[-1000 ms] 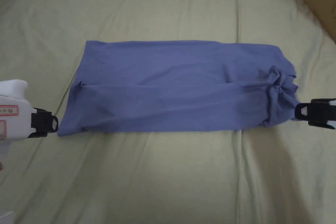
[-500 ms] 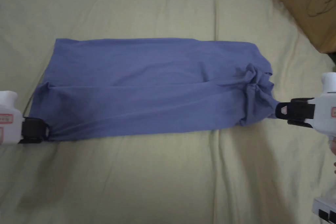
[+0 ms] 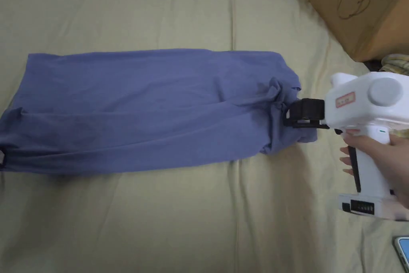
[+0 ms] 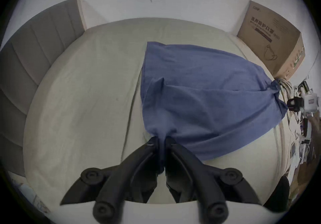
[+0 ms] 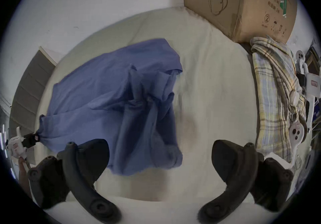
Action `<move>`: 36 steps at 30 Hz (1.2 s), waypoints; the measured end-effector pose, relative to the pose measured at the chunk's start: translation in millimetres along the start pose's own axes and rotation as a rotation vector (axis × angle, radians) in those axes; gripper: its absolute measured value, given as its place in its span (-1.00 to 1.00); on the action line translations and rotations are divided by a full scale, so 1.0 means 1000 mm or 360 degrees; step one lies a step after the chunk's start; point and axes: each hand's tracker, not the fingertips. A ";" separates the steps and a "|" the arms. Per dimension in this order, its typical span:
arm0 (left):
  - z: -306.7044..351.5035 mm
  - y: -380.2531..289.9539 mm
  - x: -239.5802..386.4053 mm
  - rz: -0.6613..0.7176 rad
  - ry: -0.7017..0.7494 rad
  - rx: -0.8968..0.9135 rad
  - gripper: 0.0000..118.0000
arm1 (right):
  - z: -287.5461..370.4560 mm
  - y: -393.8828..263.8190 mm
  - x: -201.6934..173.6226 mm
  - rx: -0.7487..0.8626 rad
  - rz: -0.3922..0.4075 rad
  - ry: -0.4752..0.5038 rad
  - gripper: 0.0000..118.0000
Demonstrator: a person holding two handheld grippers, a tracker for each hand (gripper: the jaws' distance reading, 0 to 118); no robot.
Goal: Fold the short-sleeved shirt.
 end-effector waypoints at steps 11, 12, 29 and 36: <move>-0.006 -0.003 -0.008 0.0011 -0.0012 -0.0050 -0.91 | -0.010 -0.004 0.003 -0.0068 0.0090 -0.0006 -0.92; -0.005 -0.001 -0.009 0.0009 -0.0015 -0.0051 -0.91 | -0.003 -0.005 0.004 -0.0035 0.0097 -0.0001 -0.92; 0.073 -0.073 -0.021 -0.0062 -0.0151 -0.0216 -0.91 | 0.092 -0.122 0.039 -0.0151 0.0297 0.0030 -0.92; 0.061 -0.109 -0.029 0.0121 -0.0150 -0.0199 0.72 | 0.078 -0.137 0.033 -0.0088 0.0180 -0.0098 0.98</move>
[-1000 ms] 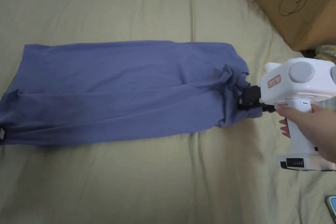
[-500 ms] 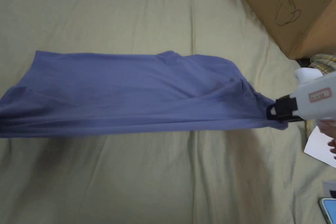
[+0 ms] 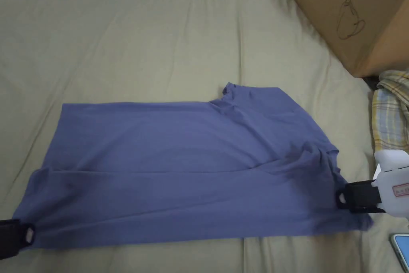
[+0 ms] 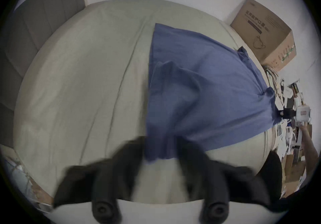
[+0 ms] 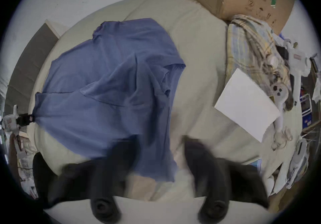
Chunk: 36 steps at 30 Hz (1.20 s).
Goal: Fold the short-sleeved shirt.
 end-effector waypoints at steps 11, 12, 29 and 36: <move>0.055 0.048 0.028 -0.0098 -0.0077 0.0375 0.50 | 0.036 0.043 -0.060 0.0360 0.0042 0.0142 0.54; 0.057 0.054 0.033 -0.0131 -0.0089 0.0395 -0.03 | 0.039 0.047 -0.064 0.0393 0.0053 0.0164 0.02; -0.111 0.259 0.018 -0.0228 0.0059 0.0173 1.00 | -0.006 0.114 -0.081 0.0350 0.0048 0.0292 -1.00; -0.163 0.265 0.022 -0.0248 0.0172 0.0054 0.99 | -0.026 0.109 -0.061 0.0239 -0.0044 0.0314 -1.00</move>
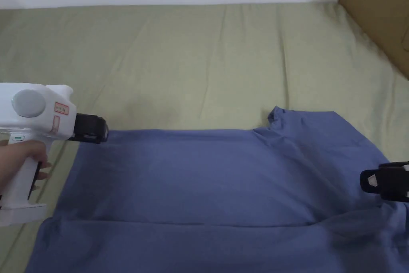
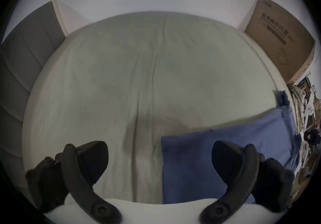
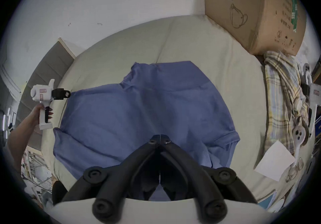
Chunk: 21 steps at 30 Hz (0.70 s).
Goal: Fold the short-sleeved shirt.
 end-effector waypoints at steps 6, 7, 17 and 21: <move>0.023 -0.009 0.024 -0.0294 -0.0022 0.0114 -0.92 | -0.007 -0.001 0.023 -0.0013 -0.0047 -0.0062 -1.00; 0.026 -0.010 0.030 -0.0344 -0.0078 0.0095 -0.93 | -0.007 -0.001 0.026 0.0010 -0.0073 -0.0037 -1.00; 0.080 0.004 0.015 -0.0165 -0.0215 0.0207 -0.93 | -0.044 0.092 0.046 0.0149 -0.0060 0.0002 -0.72; 0.086 0.004 0.012 -0.0149 -0.0202 0.0220 -0.93 | -0.091 0.131 0.052 -0.0012 -0.0106 -0.0187 0.89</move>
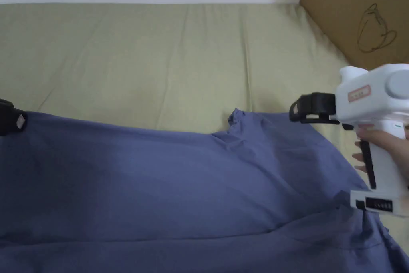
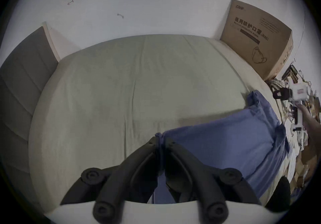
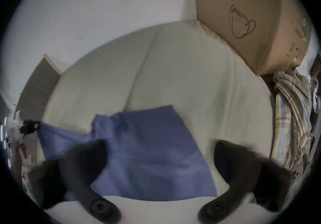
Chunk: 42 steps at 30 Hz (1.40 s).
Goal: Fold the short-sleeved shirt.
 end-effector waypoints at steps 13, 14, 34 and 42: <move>-0.005 -0.018 -0.009 0.0072 0.0049 -0.0034 -0.93 | -0.008 0.001 0.004 -0.0047 0.0142 0.0045 -1.00; -0.001 -0.019 -0.010 0.0089 0.0049 -0.0027 -0.93 | 0.006 0.000 0.004 0.0013 0.0147 -0.0004 -1.00; 0.151 -0.172 0.021 0.0164 -0.0073 0.0024 -0.93 | 0.201 -0.191 0.067 0.0113 -0.0113 0.0253 -1.00; 0.111 -0.268 0.019 0.0309 -0.0096 -0.0138 -0.60 | 0.143 -0.261 0.052 -0.0047 0.0008 0.0007 -0.47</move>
